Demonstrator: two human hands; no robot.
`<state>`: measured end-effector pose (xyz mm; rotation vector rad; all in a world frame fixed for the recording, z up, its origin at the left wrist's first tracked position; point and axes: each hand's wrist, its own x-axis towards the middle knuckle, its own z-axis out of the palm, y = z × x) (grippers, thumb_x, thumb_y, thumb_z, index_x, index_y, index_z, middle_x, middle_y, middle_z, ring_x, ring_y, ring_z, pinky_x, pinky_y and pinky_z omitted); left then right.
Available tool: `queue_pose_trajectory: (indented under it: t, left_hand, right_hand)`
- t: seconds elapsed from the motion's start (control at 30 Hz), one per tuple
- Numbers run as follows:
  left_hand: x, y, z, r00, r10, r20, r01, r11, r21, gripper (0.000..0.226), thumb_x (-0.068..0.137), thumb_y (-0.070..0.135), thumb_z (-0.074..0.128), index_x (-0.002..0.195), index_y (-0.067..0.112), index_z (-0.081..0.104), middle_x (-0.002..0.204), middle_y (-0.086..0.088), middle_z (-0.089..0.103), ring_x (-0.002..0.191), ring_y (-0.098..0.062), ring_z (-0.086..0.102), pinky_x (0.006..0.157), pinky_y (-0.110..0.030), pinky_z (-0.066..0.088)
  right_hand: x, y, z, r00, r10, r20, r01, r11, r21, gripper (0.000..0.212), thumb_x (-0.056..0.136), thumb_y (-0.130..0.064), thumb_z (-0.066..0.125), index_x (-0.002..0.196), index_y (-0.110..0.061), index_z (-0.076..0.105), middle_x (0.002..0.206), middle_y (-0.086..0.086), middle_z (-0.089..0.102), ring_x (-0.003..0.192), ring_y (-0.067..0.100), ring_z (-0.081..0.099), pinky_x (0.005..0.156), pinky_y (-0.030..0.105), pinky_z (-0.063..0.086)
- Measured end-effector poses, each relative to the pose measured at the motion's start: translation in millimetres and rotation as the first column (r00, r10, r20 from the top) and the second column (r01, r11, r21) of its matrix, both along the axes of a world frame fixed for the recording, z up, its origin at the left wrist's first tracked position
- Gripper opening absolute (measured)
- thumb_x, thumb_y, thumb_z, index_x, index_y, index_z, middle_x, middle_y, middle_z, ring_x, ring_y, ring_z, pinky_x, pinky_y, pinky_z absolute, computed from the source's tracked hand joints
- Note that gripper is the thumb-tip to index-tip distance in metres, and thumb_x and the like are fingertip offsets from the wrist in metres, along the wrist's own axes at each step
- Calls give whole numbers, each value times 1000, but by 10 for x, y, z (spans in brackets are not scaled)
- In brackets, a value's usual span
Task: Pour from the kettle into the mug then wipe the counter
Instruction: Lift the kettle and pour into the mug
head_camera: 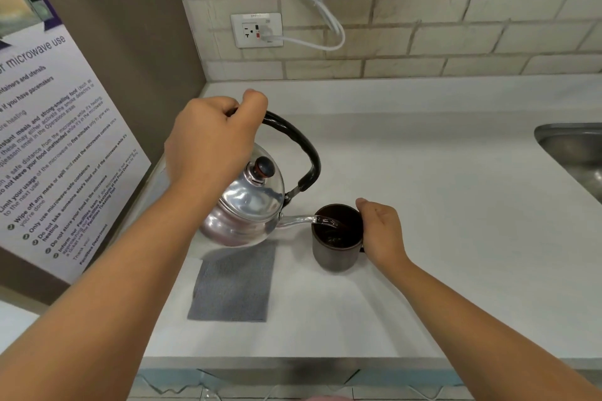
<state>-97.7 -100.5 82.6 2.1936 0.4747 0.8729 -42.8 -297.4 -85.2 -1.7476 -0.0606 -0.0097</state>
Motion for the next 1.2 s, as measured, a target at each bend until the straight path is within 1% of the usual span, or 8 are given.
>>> queue_pose_trajectory:
  t: [0.07,0.17,0.37,0.63,0.83,0.97,1.1,1.2]
  left_hand:
    - [-1,-5,31,1000,-13,7,13,1000,28,49,77,45,47,44,16,25,45,4,18,49,-17,21,51,-31,24]
    - [6,-23,83,999,-28,16,27,997,72,48,78,43,47,46,16,24,42,4,19,46,-15,20,50,-30,24]
    - [16,-79,148,999,-33,19,30,990,139,48,79,43,47,46,15,28,39,3,22,41,-15,23,46,-27,24]
    - [39,-94,182,999,-26,25,21,983,183,49,80,46,46,47,13,31,44,3,25,42,-15,22,49,-28,29]
    - [49,-97,171,999,-29,29,21,969,247,50,82,48,45,50,11,35,47,-1,30,46,-20,29,50,-29,32]
    - [56,-63,160,999,-18,33,11,979,205,49,81,47,46,49,13,32,46,2,27,45,-16,25,49,-29,29]
    - [48,12,100,1000,-2,29,-1,995,104,48,77,46,47,47,15,26,43,4,20,45,-13,21,49,-29,25]
    - [39,73,16,1000,-3,19,3,1000,16,48,75,47,47,45,16,28,42,4,20,47,-16,23,51,-31,26]
  right_hand:
    - [-2,0,6,1000,4,3,-4,1000,-4,50,94,-22,46,51,-22,20,49,-4,23,52,18,25,56,32,24]
    - [-5,-6,15,1000,4,-3,-4,1000,-7,48,94,-22,46,53,-20,21,51,-1,24,55,20,25,57,33,24]
    - [-15,-3,26,1000,9,-17,-9,1000,-6,48,93,-22,46,52,-20,22,51,1,24,56,21,27,57,36,26]
    - [-13,-9,32,1000,13,-14,-13,1000,-8,48,93,-22,46,52,-20,22,52,1,24,56,21,26,57,36,25]
    - [-16,-10,15,1000,10,-15,-10,1000,-9,50,94,-23,46,52,-21,21,51,1,24,55,21,26,57,36,25]
    - [-17,-13,20,1000,15,-18,-15,1000,-7,49,94,-23,46,52,-21,21,51,0,23,55,21,25,57,37,25]
    - [-16,-10,26,999,17,-28,-17,1000,-9,48,94,-24,46,54,-19,21,53,3,23,57,22,25,57,37,27]
    - [-16,-12,32,999,19,-36,-19,1000,-7,48,94,-25,46,54,-19,21,55,4,23,57,23,25,57,38,26]
